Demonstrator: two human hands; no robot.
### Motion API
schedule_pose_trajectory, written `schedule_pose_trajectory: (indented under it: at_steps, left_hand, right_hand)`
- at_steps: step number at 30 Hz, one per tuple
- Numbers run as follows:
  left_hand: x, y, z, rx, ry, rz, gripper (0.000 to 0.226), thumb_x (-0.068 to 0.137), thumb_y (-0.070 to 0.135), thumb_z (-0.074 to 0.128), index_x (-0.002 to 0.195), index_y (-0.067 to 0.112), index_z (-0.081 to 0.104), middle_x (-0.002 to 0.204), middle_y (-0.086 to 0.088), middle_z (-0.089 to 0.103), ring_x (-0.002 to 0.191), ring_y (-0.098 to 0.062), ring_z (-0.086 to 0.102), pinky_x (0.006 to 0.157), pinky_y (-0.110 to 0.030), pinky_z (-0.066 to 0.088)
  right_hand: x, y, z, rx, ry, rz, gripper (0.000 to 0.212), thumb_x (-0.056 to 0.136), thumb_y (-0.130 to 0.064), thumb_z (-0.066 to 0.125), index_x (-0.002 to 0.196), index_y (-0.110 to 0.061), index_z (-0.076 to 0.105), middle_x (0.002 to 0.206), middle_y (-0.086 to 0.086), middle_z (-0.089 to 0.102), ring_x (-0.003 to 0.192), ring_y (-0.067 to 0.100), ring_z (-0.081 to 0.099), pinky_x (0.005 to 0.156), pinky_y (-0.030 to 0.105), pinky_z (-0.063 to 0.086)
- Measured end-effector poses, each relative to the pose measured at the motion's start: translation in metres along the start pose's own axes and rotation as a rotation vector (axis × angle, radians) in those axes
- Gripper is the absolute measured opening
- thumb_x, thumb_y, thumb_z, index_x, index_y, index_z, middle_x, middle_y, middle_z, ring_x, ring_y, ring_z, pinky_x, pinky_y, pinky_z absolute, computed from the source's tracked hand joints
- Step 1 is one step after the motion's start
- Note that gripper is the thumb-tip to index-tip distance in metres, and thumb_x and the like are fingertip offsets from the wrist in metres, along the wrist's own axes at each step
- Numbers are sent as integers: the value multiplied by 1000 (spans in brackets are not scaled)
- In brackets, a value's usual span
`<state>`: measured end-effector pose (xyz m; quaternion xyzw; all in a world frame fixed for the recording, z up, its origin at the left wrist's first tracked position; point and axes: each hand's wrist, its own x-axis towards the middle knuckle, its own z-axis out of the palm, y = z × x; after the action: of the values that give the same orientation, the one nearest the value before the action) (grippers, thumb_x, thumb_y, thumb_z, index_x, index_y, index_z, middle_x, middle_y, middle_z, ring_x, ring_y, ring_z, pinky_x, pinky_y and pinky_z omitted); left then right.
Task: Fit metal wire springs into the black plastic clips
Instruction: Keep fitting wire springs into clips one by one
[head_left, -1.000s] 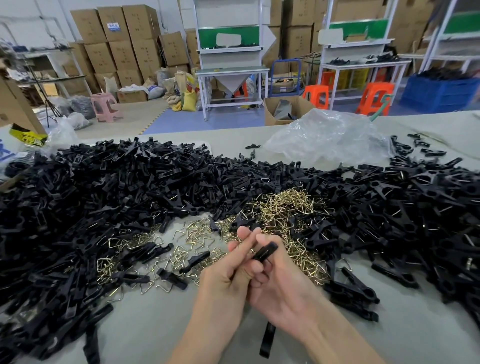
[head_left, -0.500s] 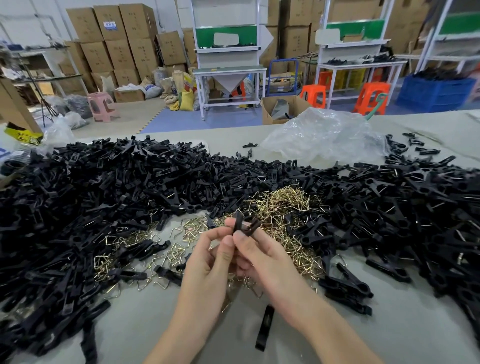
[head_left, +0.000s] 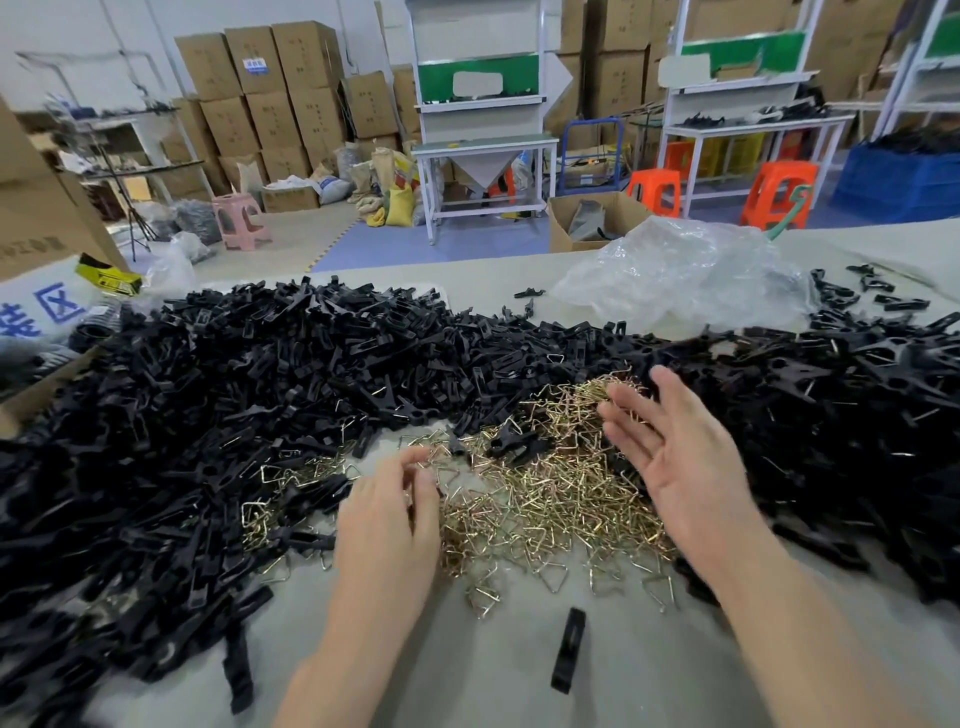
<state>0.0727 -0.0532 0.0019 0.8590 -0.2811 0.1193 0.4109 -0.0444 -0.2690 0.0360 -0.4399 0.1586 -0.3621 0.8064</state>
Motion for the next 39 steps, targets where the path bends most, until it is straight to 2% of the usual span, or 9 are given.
schedule_pose_trajectory:
  at_steps: [2,5,7,10,16,22,33,36,39]
  left_hand:
    - [4,-5,-5,162,67,-22,21,100,26,49,117,21,60,109,9,62,96,-5,45,93,-34,38]
    - [10,-22,-19,390,74,-130,30,96,19,56,124,13,64,125,-8,63,117,-28,53,106,-46,35]
    - [12,-32,-29,487,20,-167,34,95,19,58,127,12,66,130,-11,63,125,-34,51,111,-49,32]
    - [15,-36,-36,566,-70,-193,35,98,30,53,131,21,63,135,-3,60,128,-30,47,107,-46,32]
    - [24,-41,-39,662,-153,-185,38,102,45,46,133,29,59,130,-2,52,119,-30,47,98,-43,34]
    - [19,-41,-36,597,-77,-156,30,98,34,59,116,11,66,111,-12,61,103,-36,54,87,-46,41]
    - [20,-32,-35,219,119,-61,29,102,18,51,126,6,64,114,-9,68,104,-28,50,94,-38,40]
    - [19,-31,-34,139,87,-77,30,103,23,51,128,13,64,115,-2,68,107,-21,49,90,-26,34]
    - [18,-30,-34,46,104,-74,31,101,33,52,127,20,63,111,5,69,102,-16,56,86,-27,39]
  right_hand:
    - [-10,17,12,-370,-112,-66,49,94,-44,58,140,-29,49,112,-5,75,105,14,72,87,25,59]
    - [-23,34,19,-961,-242,-302,44,101,-47,50,144,-44,43,113,-28,67,96,-3,66,84,19,57]
    - [-30,42,18,-1207,-342,-434,40,105,-36,47,144,-45,44,115,-30,63,95,-12,59,88,9,47]
    - [-31,48,15,-1381,-415,-462,37,107,-27,46,142,-37,52,122,-25,60,115,-12,46,102,5,30]
    - [-28,48,14,-1425,-435,-454,31,105,-21,48,130,-33,64,119,-22,62,115,-6,46,105,14,31]
    - [-27,50,13,-1444,-450,-432,31,105,-23,47,128,-35,65,118,-25,62,116,-6,46,102,9,26]
    - [-28,48,12,-1369,-407,-450,34,103,-24,44,130,-35,63,115,-27,60,116,-8,45,101,10,32]
    - [-29,48,12,-1364,-390,-467,35,103,-23,45,132,-35,62,112,-27,60,114,-5,47,100,13,35]
    - [-28,47,12,-1347,-374,-474,35,104,-21,48,133,-34,62,111,-27,60,113,-5,48,99,11,35]
